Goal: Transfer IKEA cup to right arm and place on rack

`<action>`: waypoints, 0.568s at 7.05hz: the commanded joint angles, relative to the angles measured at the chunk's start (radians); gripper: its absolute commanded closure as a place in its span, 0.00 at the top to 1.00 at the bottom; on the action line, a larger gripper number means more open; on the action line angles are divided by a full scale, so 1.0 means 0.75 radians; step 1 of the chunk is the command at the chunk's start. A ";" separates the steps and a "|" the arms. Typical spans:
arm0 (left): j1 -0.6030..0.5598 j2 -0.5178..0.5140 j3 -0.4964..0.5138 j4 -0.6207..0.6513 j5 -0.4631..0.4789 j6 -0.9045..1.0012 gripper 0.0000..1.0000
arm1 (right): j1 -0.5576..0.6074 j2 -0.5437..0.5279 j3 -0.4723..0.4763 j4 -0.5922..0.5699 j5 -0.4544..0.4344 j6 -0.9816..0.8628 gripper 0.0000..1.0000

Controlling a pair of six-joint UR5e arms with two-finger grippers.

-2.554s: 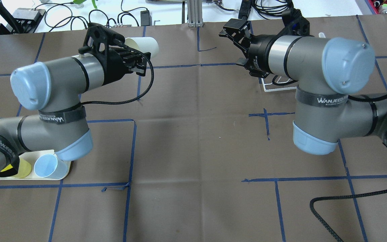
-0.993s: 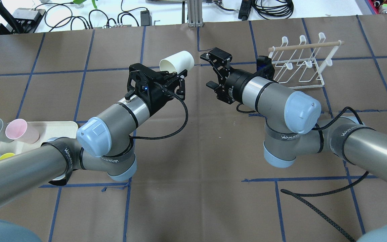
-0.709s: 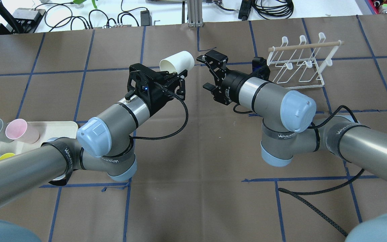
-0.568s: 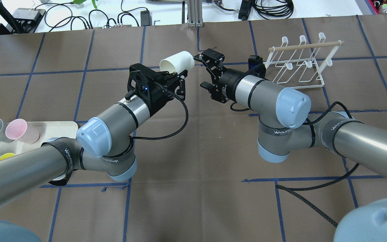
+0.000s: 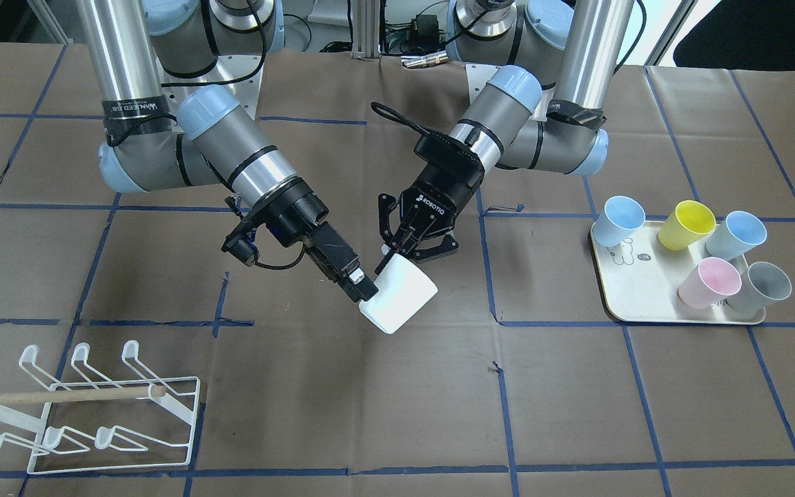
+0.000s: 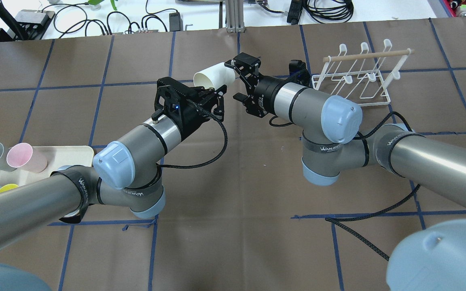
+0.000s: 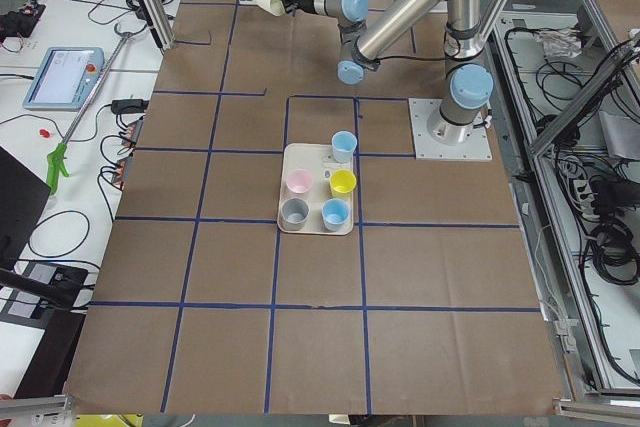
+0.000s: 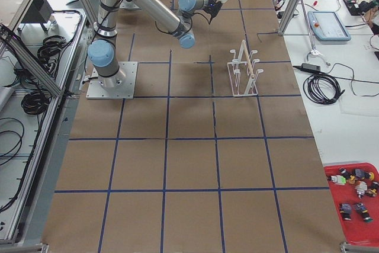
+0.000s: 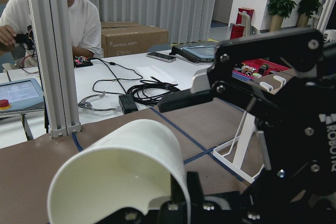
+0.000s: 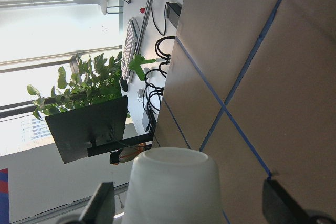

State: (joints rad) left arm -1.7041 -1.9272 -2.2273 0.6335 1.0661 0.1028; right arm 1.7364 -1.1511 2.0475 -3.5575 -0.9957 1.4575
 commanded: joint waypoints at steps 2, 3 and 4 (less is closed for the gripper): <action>0.000 0.001 0.000 0.000 0.000 0.000 0.03 | 0.030 0.048 -0.054 0.008 0.000 0.002 1.00; -0.002 0.001 0.000 0.000 0.000 0.000 0.04 | 0.043 0.078 -0.087 0.011 -0.002 0.008 1.00; -0.002 0.001 0.000 0.000 0.000 0.000 0.04 | 0.051 0.083 -0.104 0.033 -0.002 0.014 1.00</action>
State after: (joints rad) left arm -1.7053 -1.9267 -2.2273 0.6335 1.0661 0.1028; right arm 1.7653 -1.1016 1.9899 -3.5465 -0.9967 1.4630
